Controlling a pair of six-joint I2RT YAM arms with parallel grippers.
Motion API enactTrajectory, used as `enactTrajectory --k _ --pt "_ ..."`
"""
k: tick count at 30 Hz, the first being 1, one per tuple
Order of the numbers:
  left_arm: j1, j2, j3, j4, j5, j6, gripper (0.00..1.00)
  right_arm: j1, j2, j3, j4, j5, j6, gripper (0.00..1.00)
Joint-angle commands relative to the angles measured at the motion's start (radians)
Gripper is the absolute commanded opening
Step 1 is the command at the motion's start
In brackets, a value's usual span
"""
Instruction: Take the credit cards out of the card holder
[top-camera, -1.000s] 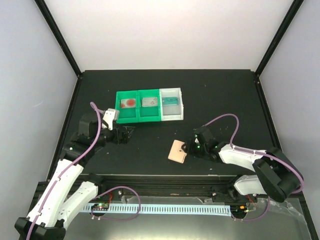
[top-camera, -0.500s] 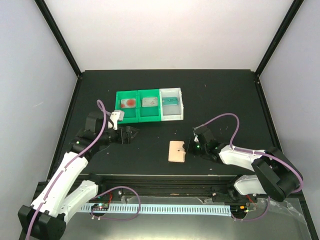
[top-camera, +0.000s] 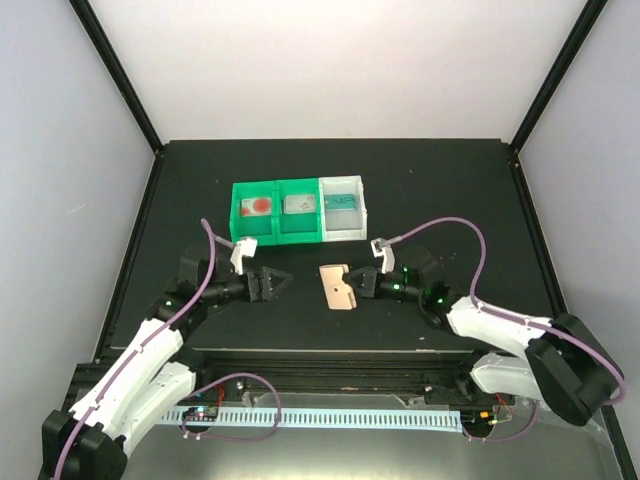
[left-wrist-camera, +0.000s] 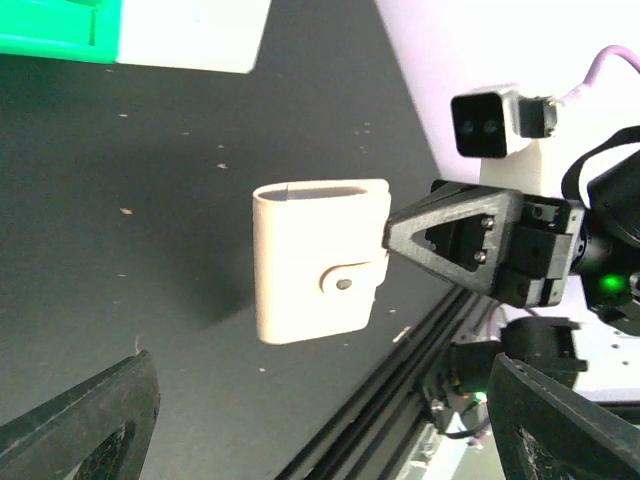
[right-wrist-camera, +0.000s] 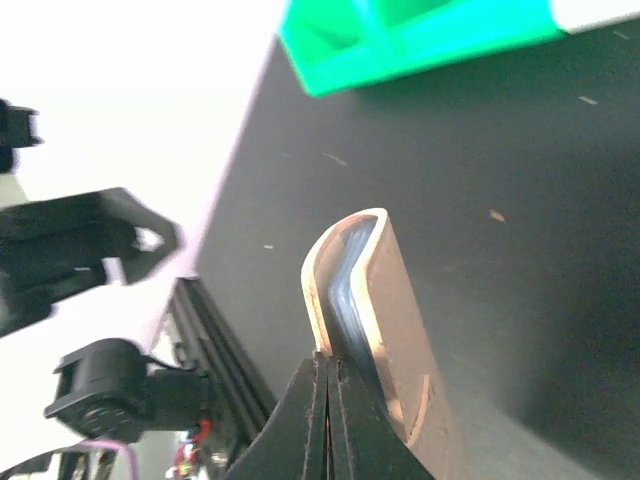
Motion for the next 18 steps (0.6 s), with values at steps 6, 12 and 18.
enactTrajectory --k 6,12,18 --pt "-0.033 -0.017 -0.087 0.390 0.150 -0.208 0.90 0.031 -0.120 0.076 0.159 -0.162 0.026 0.01" --pt "-0.078 -0.003 -0.116 0.619 0.194 -0.319 0.91 0.067 -0.146 0.136 0.225 -0.218 0.121 0.01" --pt "-0.160 0.008 -0.104 0.722 0.162 -0.358 0.90 0.101 -0.182 0.137 0.268 -0.210 0.182 0.01"
